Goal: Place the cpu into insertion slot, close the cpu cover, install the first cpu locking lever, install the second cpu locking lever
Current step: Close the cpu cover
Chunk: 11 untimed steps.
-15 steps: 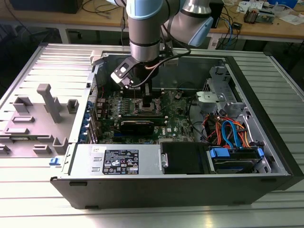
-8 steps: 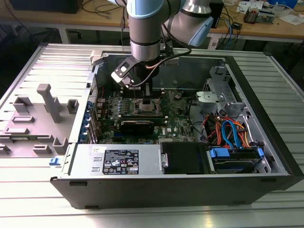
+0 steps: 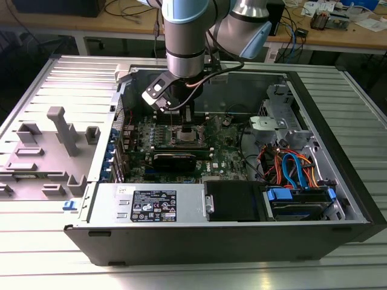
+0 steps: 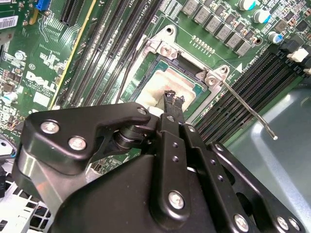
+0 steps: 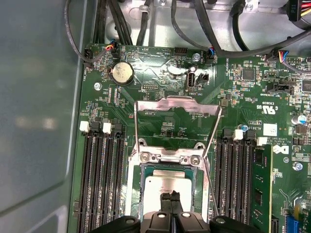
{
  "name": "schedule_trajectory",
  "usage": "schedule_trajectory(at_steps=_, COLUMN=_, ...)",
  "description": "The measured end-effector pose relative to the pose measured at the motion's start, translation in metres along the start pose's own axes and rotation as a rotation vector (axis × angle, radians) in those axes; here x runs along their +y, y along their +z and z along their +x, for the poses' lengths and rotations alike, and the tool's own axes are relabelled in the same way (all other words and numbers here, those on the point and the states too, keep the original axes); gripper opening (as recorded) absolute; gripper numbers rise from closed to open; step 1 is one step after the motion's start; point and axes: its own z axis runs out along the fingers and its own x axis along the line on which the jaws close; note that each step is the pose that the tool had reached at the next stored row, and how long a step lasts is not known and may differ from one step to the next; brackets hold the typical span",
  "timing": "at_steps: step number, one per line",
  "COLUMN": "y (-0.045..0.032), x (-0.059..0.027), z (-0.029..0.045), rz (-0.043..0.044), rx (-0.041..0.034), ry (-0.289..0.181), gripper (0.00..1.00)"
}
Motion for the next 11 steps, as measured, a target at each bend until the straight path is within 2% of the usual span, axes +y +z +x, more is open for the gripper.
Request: schedule_trajectory(at_steps=11, y=-0.0065, x=0.0003, z=-0.0001, rz=0.0000, rx=0.0000, ry=0.000, gripper=0.11)
